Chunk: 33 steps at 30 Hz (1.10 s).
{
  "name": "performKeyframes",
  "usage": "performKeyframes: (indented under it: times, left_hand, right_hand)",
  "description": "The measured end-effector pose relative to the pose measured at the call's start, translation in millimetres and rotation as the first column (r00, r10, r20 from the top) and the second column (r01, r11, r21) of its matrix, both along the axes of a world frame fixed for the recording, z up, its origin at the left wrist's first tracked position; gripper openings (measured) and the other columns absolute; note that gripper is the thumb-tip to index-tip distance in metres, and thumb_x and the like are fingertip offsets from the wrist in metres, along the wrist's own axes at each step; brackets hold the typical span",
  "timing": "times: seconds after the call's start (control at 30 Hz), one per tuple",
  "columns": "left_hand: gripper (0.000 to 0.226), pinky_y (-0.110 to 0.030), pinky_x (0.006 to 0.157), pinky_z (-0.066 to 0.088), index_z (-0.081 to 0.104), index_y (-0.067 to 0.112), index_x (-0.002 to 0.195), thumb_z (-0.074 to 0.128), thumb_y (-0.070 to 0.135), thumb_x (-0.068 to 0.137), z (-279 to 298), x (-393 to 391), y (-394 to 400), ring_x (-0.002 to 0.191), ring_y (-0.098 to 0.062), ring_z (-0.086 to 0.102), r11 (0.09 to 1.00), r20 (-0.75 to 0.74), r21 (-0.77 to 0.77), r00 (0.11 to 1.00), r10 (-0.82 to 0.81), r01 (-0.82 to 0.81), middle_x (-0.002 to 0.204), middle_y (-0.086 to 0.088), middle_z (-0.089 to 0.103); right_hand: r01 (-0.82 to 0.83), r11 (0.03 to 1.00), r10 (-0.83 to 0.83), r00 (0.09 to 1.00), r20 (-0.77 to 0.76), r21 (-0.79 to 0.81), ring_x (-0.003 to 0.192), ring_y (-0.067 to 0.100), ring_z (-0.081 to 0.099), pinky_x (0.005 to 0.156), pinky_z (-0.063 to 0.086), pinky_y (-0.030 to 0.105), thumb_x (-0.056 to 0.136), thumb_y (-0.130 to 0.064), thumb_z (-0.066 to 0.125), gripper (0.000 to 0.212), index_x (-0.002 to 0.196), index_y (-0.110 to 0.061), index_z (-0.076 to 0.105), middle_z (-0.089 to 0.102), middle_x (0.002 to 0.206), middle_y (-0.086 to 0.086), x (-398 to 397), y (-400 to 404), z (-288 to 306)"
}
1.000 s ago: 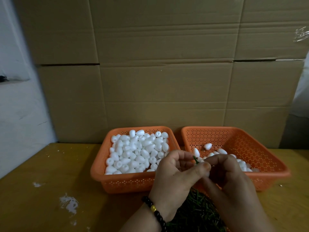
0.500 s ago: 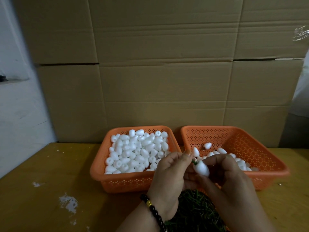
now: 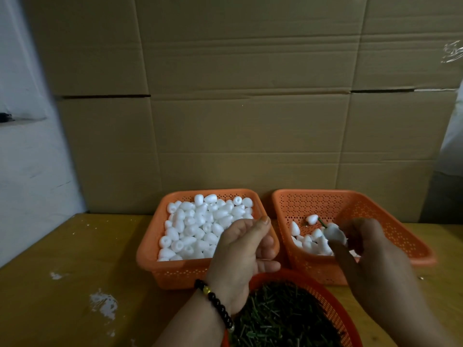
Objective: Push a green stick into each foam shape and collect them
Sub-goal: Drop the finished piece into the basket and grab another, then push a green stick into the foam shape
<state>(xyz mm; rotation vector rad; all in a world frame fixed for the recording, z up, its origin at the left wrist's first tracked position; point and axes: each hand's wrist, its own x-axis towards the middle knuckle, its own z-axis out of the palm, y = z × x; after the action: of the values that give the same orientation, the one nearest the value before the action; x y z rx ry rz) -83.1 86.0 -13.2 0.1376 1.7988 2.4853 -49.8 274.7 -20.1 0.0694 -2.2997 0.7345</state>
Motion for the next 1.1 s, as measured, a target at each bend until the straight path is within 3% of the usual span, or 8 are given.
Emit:
performKeyframes:
  times: [0.2, 0.4, 0.53, 0.63, 0.73, 0.8, 0.93, 1.1]
  left_hand:
    - [0.003, -0.023, 0.053, 0.051, 0.064, 0.011, 0.09, 0.064, 0.014, 0.089, 2, -16, -26, 0.058, -0.008, 0.06, 0.97, -0.131, -0.129, 0.973, 0.188, -0.205, 0.071, 0.001, 0.064]
    - [0.008, -0.018, 0.057, 0.048, 0.064, 0.025, 0.09, 0.064, 0.017, 0.089, -1, -32, -62, 0.079, -0.009, 0.063, 0.834, -0.27, -0.362, 0.903, 0.334, -0.417, 0.089, 0.004, 0.065]
    - [0.01, -0.025, 0.064, 0.051, 0.065, 0.026, 0.09, 0.064, 0.015, 0.088, -3, -37, -80, 0.083, -0.014, 0.065, 0.777, -0.288, -0.449, 0.895, 0.341, -0.441, 0.089, 0.004, 0.066]
    - [0.007, -0.037, 0.076, 0.056, 0.066, 0.023, 0.086, 0.066, 0.016, 0.087, -5, -41, -89, 0.084, -0.016, 0.065, 0.733, -0.29, -0.528, 0.903, 0.318, -0.428, 0.086, 0.004, 0.066]
    - [0.007, -0.04, 0.08, 0.057, 0.066, 0.025, 0.084, 0.067, 0.017, 0.086, -6, -44, -95, 0.085, -0.014, 0.065, 0.702, -0.274, -0.594, 0.919, 0.283, -0.393, 0.084, 0.007, 0.066]
    - [0.009, -0.036, 0.079, 0.056, 0.066, 0.026, 0.083, 0.067, 0.017, 0.086, -6, -49, -97, 0.086, -0.011, 0.064, 0.651, -0.268, -0.677, 0.939, 0.217, -0.344, 0.087, 0.009, 0.065]
    - [0.007, -0.023, 0.073, 0.05, 0.064, 0.028, 0.087, 0.064, 0.021, 0.086, 2, -64, -91, 0.083, -0.005, 0.059, 0.287, -0.116, -0.954, 0.99, -0.075, -0.09, 0.089, 0.01, 0.063]
    - [0.04, -0.029, 0.097, 0.048, 0.059, 0.019, 0.126, 0.066, 0.018, 0.087, 10, -82, -76, 0.114, -0.015, 0.056, -0.142, 0.168, -0.98, 0.962, -0.216, 0.139, 0.127, 0.001, 0.058]
  right_hand:
    - [0.211, 0.94, -0.256, 0.955, 0.148, 0.269, 0.065, 0.027, 0.061, 0.06, 0.052, 0.04, 0.084, -0.015, 0.066, 0.009, 0.093, -0.016, 0.067, 0.065, 0.082, 0.004, -7, 13, -4]
    - [0.158, 0.896, -0.29, 0.916, 0.279, 0.415, 0.115, 0.029, 0.06, 0.094, 0.045, 0.045, 0.087, -0.019, 0.062, 0.028, 0.114, -0.022, 0.069, 0.056, 0.136, 0.005, -5, 4, -2]
    - [0.004, 0.923, -0.091, 0.974, 0.206, 0.386, 0.093, 0.031, 0.067, 0.076, 0.057, 0.047, 0.069, -0.004, 0.079, 0.032, 0.098, -0.017, 0.075, 0.07, 0.109, 0.006, 4, -10, 3]
    - [-0.231, 0.862, 0.096, 0.948, 0.303, 0.451, 0.076, 0.015, 0.067, 0.061, 0.058, 0.034, 0.063, -0.023, 0.086, 0.031, 0.09, -0.032, 0.074, 0.069, 0.091, -0.009, 17, -24, 11]
    - [-0.477, 0.731, 0.174, 0.822, 0.543, 0.487, 0.118, 0.009, 0.052, 0.1, 0.044, 0.033, 0.081, -0.061, 0.052, 0.048, 0.126, -0.044, 0.051, 0.053, 0.124, -0.019, 16, -36, -4]
    - [-0.552, 0.695, 0.186, 0.757, 0.626, 0.461, 0.13, 0.008, 0.039, 0.108, 0.035, 0.031, 0.086, -0.063, 0.033, 0.055, 0.138, -0.045, 0.031, 0.042, 0.134, -0.018, 15, -41, -20]
    - [-0.564, 0.678, 0.246, 0.779, 0.577, 0.471, 0.122, 0.011, 0.045, 0.102, 0.04, 0.028, 0.097, -0.051, 0.034, 0.047, 0.141, -0.042, 0.02, 0.038, 0.132, -0.012, 15, -45, -37]
    - [-0.569, 0.67, 0.274, 0.786, 0.554, 0.476, 0.11, 0.013, 0.053, 0.094, 0.044, 0.026, 0.097, -0.052, 0.033, 0.039, 0.135, -0.041, 0.03, 0.041, 0.123, -0.01, 17, -48, -39]
